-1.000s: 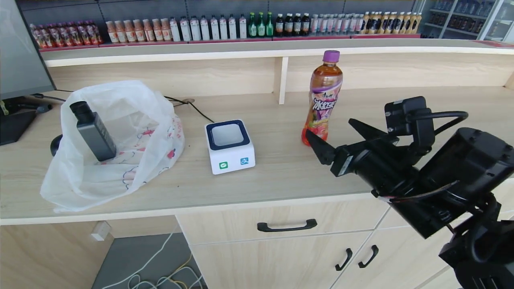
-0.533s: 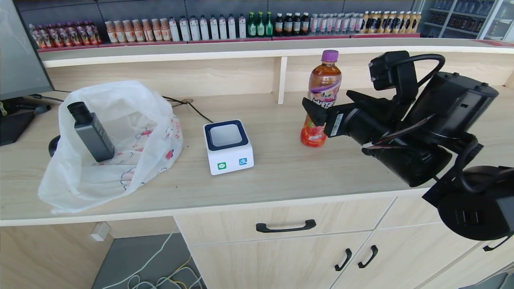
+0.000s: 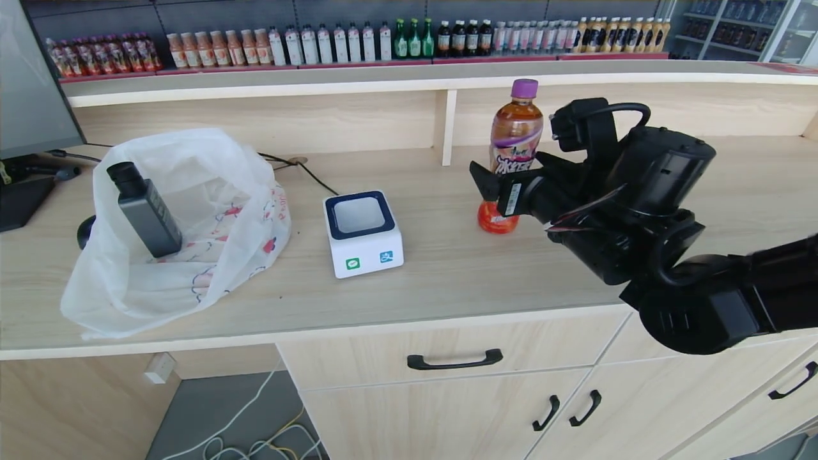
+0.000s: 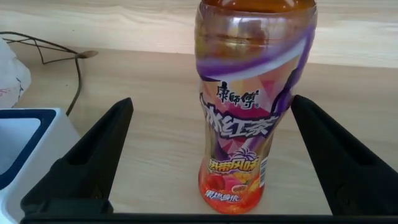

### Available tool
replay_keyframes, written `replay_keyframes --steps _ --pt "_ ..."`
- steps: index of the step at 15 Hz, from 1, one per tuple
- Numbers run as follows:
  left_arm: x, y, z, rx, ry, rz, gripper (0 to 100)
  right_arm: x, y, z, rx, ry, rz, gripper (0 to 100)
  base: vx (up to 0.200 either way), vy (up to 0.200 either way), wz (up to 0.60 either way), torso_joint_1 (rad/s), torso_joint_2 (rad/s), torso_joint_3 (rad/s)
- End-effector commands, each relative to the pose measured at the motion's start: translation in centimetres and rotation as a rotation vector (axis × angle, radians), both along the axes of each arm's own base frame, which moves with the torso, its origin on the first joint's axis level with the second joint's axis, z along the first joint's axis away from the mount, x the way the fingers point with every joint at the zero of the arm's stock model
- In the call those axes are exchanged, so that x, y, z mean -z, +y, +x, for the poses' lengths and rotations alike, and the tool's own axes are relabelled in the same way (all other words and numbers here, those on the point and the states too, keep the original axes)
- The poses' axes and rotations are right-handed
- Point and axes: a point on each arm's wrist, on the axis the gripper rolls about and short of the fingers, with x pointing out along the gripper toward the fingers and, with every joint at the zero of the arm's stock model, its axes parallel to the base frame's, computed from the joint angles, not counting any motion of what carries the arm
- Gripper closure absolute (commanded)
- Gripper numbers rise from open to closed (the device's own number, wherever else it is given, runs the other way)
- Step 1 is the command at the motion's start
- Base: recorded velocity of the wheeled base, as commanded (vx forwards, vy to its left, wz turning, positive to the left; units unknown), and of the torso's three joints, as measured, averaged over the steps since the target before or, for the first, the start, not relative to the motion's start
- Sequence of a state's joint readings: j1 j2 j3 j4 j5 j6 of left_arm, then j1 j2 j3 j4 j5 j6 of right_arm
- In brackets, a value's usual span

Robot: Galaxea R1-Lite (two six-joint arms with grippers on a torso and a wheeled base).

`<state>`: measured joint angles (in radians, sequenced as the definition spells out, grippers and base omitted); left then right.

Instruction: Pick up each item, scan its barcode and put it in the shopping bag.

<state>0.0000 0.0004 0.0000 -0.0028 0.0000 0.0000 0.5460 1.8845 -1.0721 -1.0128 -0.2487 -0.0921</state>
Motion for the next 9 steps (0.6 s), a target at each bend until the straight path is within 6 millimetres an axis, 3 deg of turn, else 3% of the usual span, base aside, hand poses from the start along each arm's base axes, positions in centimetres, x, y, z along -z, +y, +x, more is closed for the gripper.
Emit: replay_keyframes --steps 1,9 --pt "0.0 0.0 0.0 0.000 -0.001 0.000 0 0.8 -0.2 1.4 0.022 0.012 -0.004 0 0.000 0.000 0.00 0.000 0.00 0.000" --pt "0.0 0.0 0.0 0.000 -0.001 0.000 0 2.5 -0.3 4.2 0.052 -0.001 0.006 0 0.000 0.000 0.00 0.000 0.00 0.000"
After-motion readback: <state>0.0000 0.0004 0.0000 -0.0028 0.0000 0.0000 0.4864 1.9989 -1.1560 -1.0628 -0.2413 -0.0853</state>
